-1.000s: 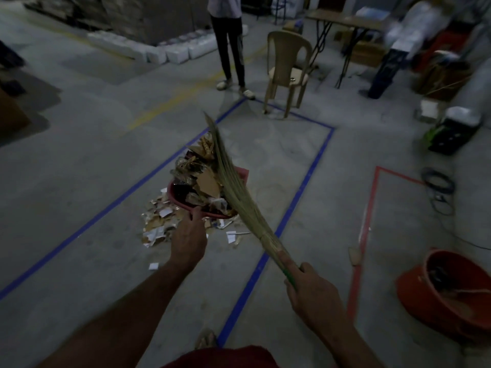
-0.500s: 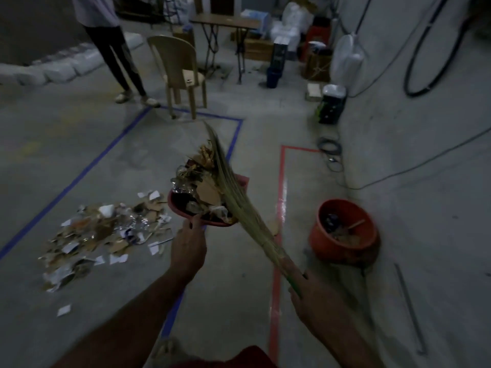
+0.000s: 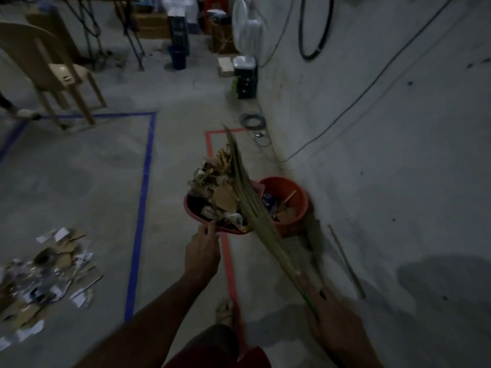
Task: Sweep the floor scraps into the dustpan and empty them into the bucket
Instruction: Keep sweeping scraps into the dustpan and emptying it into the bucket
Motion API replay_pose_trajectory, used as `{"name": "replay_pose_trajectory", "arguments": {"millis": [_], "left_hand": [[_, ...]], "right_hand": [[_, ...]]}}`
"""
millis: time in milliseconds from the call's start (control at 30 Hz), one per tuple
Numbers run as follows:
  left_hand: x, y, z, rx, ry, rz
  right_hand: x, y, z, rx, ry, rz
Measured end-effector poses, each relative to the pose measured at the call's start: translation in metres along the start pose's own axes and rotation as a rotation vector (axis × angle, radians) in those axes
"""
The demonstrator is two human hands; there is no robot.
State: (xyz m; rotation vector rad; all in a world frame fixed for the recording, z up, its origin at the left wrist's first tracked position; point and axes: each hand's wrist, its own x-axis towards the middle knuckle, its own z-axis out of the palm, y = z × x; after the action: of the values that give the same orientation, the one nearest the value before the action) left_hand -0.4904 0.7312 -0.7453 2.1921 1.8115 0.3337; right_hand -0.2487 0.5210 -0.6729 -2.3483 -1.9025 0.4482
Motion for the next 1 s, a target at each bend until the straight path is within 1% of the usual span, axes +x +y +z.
{"name": "replay_pose_trajectory", "arguments": {"millis": [100,167,233,367,567,633,700,733,833,867,900,933,1000], "left_hand": [[0.037,0.032,0.021,-0.005,-0.072,0.05],[0.059,0.051,0.037,-0.027,-0.108,0.091],[0.08,0.067,0.056,-0.021,-0.135,0.124],[0.114,0.096,0.09,0.01,-0.219,0.142],[0.164,0.124,0.15,0.024,-0.323,0.088],[0.186,0.133,0.176,0.051,-0.349,0.066],[0.207,0.141,0.204,0.089,-0.397,0.043],[0.218,0.146,0.218,0.121,-0.411,0.03],[0.256,0.16,0.258,0.184,-0.48,-0.014],[0.27,0.164,0.271,0.209,-0.5,-0.026],[0.285,0.169,0.282,0.23,-0.516,-0.042],[0.301,0.174,0.294,0.268,-0.54,-0.019],[0.331,0.193,0.299,0.211,-0.555,-0.028]], "right_hand": [[0.019,0.022,-0.007,0.035,-0.032,0.082],[0.032,0.034,-0.009,0.008,-0.079,0.124],[0.044,0.047,-0.009,-0.001,-0.079,0.157],[0.071,0.074,-0.008,0.043,-0.095,0.2],[0.134,0.13,0.001,0.006,-0.22,0.241],[0.165,0.155,0.008,-0.019,-0.281,0.227],[0.201,0.183,0.016,-0.017,-0.307,0.228],[0.219,0.196,0.023,-0.008,-0.288,0.226],[0.271,0.24,0.055,0.046,-0.233,0.125],[0.288,0.251,0.062,0.065,-0.259,0.157],[0.306,0.258,0.065,0.072,-0.256,0.151],[0.324,0.27,0.075,0.087,-0.236,0.129],[0.355,0.295,0.097,0.05,-0.177,0.035]]}}
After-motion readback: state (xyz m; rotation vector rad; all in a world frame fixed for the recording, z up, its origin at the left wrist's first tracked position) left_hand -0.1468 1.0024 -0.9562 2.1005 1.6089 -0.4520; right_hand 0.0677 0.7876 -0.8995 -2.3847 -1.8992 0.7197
